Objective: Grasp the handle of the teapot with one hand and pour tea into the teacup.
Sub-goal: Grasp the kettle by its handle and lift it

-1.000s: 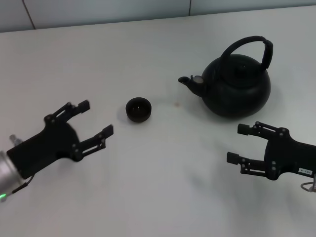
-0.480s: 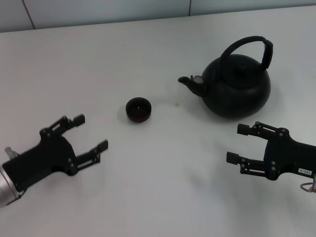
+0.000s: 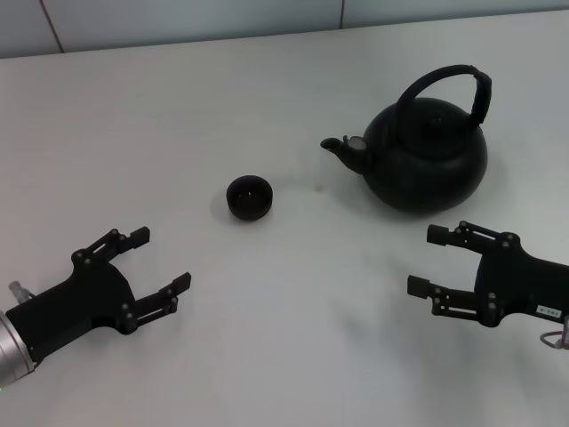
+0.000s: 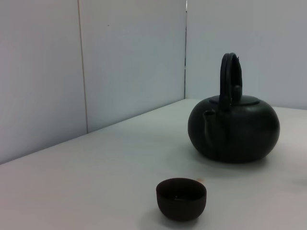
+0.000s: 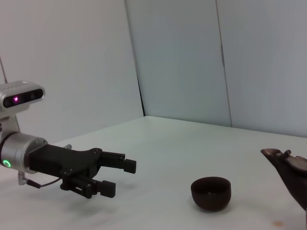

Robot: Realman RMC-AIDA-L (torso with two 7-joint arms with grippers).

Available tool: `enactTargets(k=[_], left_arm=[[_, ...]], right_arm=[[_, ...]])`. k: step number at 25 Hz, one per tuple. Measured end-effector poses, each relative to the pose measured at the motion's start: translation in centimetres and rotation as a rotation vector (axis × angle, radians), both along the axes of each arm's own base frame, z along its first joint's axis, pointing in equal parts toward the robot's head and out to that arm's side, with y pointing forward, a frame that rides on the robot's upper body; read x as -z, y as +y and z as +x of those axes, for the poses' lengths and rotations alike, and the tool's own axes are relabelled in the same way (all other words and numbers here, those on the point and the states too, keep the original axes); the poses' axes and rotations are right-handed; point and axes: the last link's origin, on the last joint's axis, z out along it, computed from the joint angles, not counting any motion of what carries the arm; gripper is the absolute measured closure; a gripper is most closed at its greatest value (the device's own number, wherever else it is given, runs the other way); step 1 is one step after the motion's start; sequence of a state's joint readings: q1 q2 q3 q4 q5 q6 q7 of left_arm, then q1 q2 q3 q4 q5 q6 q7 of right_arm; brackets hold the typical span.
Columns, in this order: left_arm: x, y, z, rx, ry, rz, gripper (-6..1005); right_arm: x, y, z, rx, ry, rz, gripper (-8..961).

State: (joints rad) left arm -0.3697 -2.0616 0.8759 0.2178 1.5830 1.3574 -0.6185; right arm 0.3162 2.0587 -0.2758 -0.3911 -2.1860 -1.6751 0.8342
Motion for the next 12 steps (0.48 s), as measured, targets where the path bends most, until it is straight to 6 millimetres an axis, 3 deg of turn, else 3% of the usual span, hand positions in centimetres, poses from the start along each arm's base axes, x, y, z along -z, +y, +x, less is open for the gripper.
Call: enactTargets(k=[5, 12], left_arm=[[-0.2, -0.1, 0.2, 0.006, -0.023, -0.004, 139], [-0.6, -0.3, 0.2, 0.015, -0.036, -0.002, 139]], right_arm=[[0.1, -0.8, 0.1, 0.032, 0.051, 0.084, 144], [1.1, -2.3, 0.4, 0.169, 0.185, 0.424, 145]])
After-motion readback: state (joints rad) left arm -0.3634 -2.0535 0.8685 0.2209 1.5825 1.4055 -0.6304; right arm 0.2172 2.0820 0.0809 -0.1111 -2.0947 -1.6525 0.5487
